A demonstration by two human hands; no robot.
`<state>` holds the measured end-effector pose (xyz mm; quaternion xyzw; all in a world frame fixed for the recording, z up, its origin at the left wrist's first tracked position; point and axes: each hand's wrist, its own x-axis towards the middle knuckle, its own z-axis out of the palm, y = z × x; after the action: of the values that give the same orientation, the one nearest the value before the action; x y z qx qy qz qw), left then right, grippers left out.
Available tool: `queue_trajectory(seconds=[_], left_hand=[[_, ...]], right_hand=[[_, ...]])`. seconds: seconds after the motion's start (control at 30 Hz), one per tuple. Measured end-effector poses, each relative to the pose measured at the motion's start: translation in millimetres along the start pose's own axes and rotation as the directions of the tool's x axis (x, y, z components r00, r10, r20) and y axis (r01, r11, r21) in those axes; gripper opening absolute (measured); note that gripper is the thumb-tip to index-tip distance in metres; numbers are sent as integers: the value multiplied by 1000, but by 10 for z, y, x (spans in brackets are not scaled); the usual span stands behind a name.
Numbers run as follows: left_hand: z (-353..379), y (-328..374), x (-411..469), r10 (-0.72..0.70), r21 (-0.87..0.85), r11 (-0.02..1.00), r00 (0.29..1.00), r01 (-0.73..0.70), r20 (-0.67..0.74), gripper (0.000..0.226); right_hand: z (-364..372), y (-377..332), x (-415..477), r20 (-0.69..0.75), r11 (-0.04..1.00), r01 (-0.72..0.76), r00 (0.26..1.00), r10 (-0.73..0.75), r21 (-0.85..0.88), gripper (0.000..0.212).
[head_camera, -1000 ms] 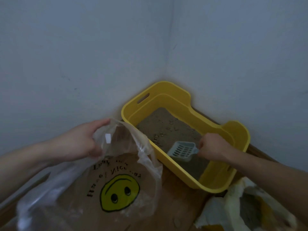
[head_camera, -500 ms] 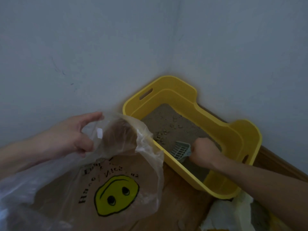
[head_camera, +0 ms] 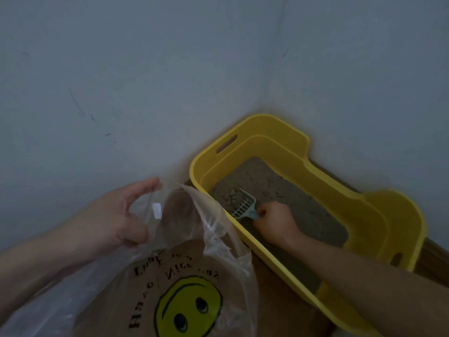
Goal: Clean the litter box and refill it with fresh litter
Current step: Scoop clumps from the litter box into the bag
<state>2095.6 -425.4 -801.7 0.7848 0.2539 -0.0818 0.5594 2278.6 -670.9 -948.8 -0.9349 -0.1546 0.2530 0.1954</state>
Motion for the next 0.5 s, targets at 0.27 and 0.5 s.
queue_trajectory(seconds=[0.27,0.5], left_hand=[[1,-24,-56,-46,-63,997,999,46,4,100],[59,3,-69,-31,39,999,999,30,17,105]], right_hand=[[184,-34,163,-64,982,-26,997,39,189,24],[76,108,4,-117,976,38,993,-13,212,30]])
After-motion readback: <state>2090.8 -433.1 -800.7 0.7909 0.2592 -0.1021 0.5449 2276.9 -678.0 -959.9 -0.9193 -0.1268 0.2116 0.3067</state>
